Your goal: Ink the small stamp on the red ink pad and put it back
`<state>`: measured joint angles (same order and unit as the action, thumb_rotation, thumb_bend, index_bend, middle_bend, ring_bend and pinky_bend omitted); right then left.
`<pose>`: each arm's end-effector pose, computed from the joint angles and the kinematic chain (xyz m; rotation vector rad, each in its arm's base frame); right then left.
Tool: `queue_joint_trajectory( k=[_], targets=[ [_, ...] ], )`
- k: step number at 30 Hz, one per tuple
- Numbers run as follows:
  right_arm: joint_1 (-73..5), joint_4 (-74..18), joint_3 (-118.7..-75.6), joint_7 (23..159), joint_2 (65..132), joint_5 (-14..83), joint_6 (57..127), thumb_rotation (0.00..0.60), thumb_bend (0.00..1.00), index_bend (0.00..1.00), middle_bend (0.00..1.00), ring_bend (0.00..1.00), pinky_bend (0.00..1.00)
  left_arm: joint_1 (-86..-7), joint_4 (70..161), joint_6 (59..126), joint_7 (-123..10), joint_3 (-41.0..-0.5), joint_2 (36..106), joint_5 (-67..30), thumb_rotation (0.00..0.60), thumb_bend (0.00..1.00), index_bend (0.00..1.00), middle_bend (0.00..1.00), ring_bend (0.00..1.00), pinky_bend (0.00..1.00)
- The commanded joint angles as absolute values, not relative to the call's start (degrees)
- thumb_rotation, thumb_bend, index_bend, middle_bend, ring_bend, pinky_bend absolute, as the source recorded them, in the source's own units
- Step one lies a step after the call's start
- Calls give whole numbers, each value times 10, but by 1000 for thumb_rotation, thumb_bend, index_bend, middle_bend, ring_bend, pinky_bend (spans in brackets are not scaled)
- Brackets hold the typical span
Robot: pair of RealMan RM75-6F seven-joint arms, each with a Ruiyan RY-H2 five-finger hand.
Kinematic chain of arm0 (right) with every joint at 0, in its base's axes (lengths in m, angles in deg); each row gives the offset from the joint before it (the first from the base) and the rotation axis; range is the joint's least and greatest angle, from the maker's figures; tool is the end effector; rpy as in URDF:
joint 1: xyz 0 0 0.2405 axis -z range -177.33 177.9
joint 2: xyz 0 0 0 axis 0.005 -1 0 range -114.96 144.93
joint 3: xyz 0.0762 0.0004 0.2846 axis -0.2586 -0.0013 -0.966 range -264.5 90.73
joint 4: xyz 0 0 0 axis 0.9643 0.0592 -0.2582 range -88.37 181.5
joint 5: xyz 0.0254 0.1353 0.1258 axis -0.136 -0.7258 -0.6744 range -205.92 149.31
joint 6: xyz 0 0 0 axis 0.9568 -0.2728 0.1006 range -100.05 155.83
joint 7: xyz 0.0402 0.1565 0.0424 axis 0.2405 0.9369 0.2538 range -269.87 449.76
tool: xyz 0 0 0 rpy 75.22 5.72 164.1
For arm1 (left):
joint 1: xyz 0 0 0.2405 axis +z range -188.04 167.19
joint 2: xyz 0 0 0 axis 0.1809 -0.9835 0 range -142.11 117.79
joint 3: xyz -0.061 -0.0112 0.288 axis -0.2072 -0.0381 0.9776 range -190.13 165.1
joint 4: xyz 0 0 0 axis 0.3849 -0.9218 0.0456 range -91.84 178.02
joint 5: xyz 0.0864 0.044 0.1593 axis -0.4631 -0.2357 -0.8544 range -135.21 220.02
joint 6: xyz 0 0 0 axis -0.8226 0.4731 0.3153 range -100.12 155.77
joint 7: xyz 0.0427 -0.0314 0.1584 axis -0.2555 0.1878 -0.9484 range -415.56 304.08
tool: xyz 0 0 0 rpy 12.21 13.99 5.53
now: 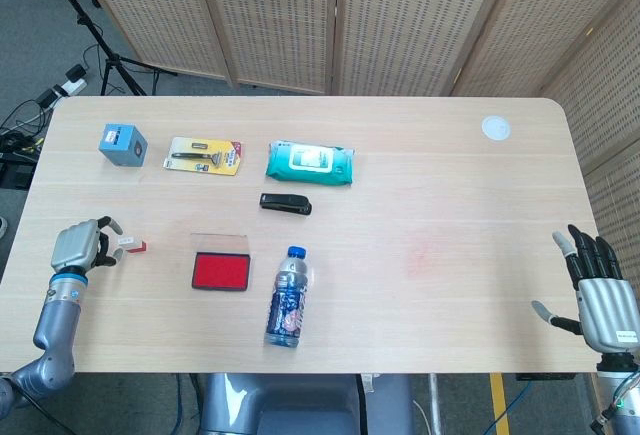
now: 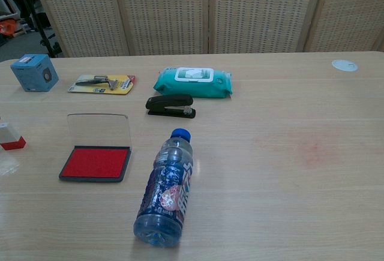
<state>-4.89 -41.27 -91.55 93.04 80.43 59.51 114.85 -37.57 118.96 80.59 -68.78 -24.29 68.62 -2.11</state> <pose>-0.3378 -0.2133 0.2043 1.3737 -0.8380 0.9684 -0.3687 0.3503 0.0854 -1.2707 -1.3027 -0.5890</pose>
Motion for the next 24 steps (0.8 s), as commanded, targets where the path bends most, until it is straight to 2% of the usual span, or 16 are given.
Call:
queue_joint_trajectory(
  k=[1,12,24],
  targets=[
    [-49,-413,-915,931,804,595,1148,600,0,0,0,0,0,-376,1185,805,-684,-243,689,-20,600,334,456,884,911,867],
    [-50,-413,-915,931,805,593,1144,600,0,0,0,0,0,-385,1153,784,-671,-243,704,-19,600,335,466,885,911,866],
    [-52,-411,-916,933,805,589,1140,600,0,0,0,0,0,-390,1146,789,-680,-240,713,-19,600,354,539,885,911,866]
  ],
)
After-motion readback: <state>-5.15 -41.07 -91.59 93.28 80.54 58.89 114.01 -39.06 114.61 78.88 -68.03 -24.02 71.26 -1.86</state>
